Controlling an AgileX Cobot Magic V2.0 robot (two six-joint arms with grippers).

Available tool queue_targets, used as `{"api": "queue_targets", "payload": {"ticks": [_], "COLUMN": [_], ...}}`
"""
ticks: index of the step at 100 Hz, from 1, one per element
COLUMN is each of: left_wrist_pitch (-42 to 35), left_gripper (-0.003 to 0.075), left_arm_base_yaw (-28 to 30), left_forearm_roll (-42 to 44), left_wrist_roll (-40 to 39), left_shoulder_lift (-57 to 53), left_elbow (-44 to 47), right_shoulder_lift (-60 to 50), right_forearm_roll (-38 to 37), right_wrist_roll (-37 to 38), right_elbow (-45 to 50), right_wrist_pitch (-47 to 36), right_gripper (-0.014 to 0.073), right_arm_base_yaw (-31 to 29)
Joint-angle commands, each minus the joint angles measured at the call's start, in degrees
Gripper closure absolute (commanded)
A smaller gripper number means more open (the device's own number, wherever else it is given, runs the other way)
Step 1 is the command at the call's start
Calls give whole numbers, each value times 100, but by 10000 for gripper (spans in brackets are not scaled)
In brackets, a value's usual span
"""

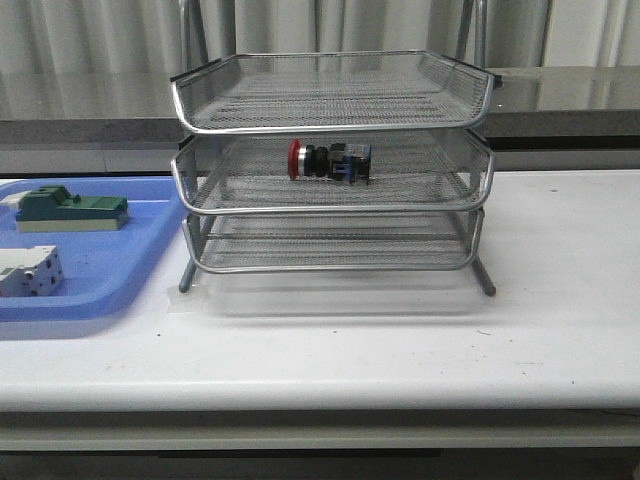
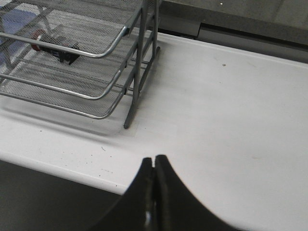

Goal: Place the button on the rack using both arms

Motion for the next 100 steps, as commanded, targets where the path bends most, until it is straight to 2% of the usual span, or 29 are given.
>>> {"api": "queue_targets", "payload": {"ticks": [1,32,46,58,70,84,100], "left_wrist_pitch": [-390,-390,-390,-390,-390,-390,-390], "left_gripper": [740,740,740,740,740,740,740], "left_arm_base_yaw": [7,7,7,7,7,7,7], "left_forearm_roll": [-108,-108,-108,-108,-108,-108,-108], "left_wrist_roll": [-57,-57,-57,-57,-57,-57,-57], "left_shoulder_lift": [26,26,26,26,26,26,26], "left_elbow": [-161,-161,-161,-161,-161,-161,-161], "right_shoulder_lift": [46,46,-85,-401,-829,-1353,-1932], "right_forearm_roll": [39,80,73,-129,-626,-1079,-1153], "right_wrist_roll": [16,16,145,595,1420,2151,2249], "right_elbow": [-142,-114,200,787,1448,2101,2592], "right_wrist_pitch": [-361,-390,-987,-1818,-2412,-2614,-2642], "right_gripper": [654,654,654,654,654,654,654], "right_arm_base_yaw": [-36,-36,-36,-23,9,9,9]}}
